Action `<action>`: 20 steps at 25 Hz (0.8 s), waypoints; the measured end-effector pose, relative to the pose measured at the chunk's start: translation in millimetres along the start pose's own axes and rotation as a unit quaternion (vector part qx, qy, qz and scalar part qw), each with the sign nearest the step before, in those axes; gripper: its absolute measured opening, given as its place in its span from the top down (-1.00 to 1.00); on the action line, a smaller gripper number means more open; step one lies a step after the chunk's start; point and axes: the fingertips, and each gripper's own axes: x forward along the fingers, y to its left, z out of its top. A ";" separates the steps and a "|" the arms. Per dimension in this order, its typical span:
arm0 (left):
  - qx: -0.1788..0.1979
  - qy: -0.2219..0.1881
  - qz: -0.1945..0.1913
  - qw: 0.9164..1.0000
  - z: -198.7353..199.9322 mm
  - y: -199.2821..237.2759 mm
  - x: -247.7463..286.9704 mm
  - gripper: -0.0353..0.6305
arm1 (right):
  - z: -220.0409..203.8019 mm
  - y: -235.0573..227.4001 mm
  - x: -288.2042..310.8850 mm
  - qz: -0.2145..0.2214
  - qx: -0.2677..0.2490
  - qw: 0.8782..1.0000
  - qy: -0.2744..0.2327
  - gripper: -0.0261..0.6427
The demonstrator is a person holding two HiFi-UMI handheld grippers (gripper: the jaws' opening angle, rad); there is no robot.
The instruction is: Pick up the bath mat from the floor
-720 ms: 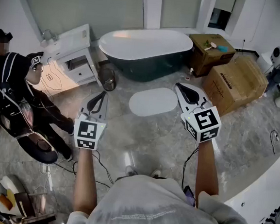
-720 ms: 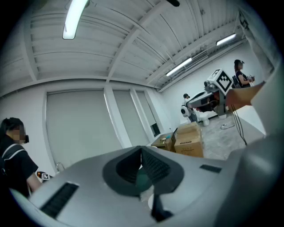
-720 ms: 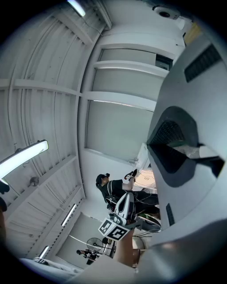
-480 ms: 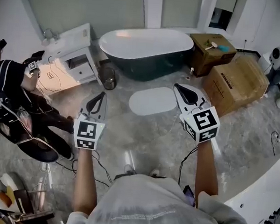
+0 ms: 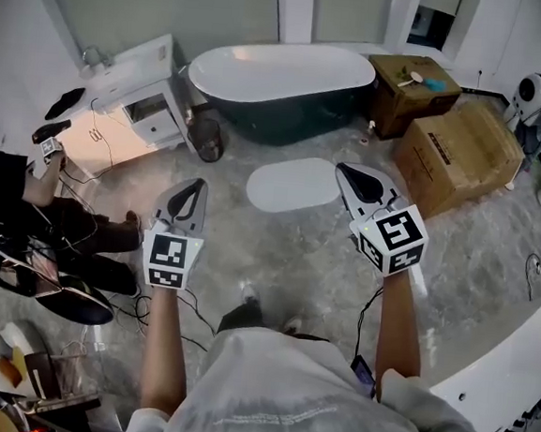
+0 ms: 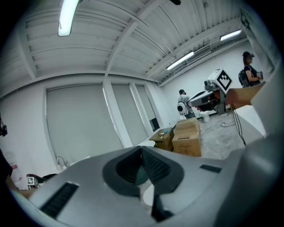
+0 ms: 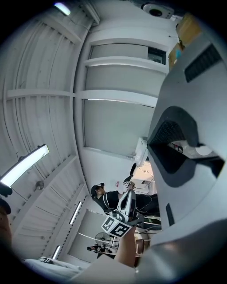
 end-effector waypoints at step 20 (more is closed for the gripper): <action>-0.036 0.002 -0.022 0.999 -25.7 43.6 159.3 0.84 | -30.4 -90.4 118.8 0.011 0.012 0.999 0.041 0.88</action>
